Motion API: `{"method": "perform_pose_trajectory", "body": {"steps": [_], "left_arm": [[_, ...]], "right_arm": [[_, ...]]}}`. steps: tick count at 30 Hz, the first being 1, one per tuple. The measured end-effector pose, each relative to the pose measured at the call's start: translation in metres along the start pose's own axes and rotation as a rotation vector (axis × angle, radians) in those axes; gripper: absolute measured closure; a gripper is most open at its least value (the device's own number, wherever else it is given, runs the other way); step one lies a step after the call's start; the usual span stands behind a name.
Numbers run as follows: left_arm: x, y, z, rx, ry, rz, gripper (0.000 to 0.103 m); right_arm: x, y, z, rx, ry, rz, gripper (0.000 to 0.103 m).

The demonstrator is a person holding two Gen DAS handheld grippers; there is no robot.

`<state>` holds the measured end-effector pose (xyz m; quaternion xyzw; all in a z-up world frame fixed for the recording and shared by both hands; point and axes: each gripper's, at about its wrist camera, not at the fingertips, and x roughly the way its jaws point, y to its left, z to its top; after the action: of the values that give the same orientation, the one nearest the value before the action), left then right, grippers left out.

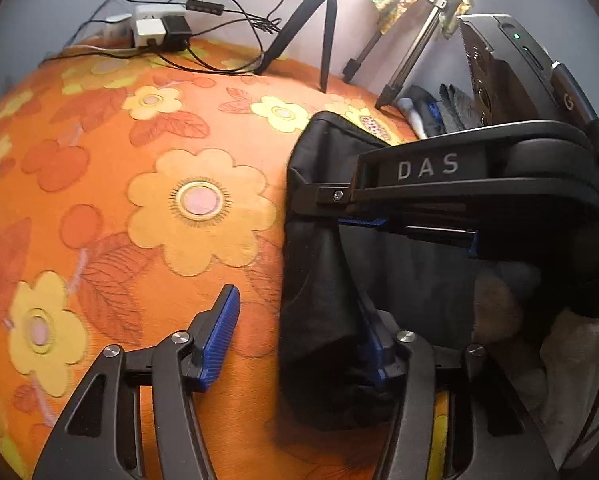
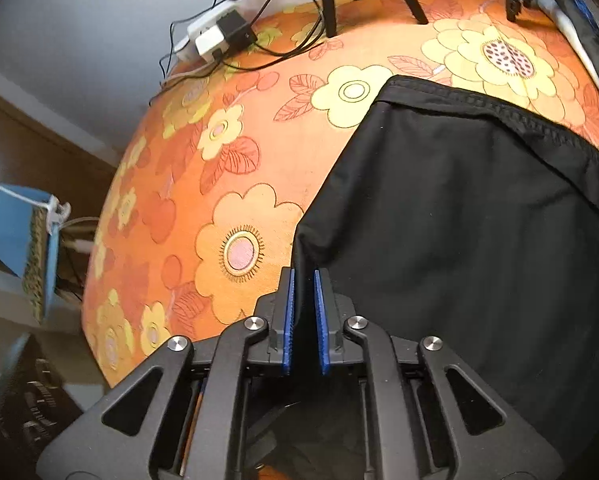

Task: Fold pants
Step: 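Close both tools on the folded edge and lift it, then fold the lifted edge over the trousers and open both tools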

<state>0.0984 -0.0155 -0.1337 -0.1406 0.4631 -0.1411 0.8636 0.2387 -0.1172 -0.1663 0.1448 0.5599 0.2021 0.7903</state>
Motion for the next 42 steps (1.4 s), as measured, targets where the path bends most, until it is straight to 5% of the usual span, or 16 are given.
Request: {"method": "perform_pose_trajectory", "body": {"steps": [2, 5, 22, 33, 42], "left_arm": [[0.0, -0.009, 0.0, 0.031, -0.007, -0.015, 0.077], [-0.006, -0.026, -0.002, 0.092, -0.039, -0.02, 0.086], [-0.026, -0.149, -0.021, 0.335, -0.129, -0.196, 0.089], [0.012, -0.253, -0.071, 0.519, -0.033, -0.335, 0.089], [0.051, -0.295, -0.104, 0.595, 0.077, -0.36, 0.089]], "right_arm": [[-0.005, -0.001, -0.002, 0.007, -0.016, 0.015, 0.094], [-0.02, -0.004, -0.005, 0.002, -0.053, 0.027, 0.096], [-0.155, -0.087, -0.05, 0.154, -0.29, 0.057, 0.098], [-0.237, -0.175, -0.098, 0.283, -0.404, -0.061, 0.099], [-0.227, -0.257, -0.131, 0.431, -0.367, -0.165, 0.099]]}}
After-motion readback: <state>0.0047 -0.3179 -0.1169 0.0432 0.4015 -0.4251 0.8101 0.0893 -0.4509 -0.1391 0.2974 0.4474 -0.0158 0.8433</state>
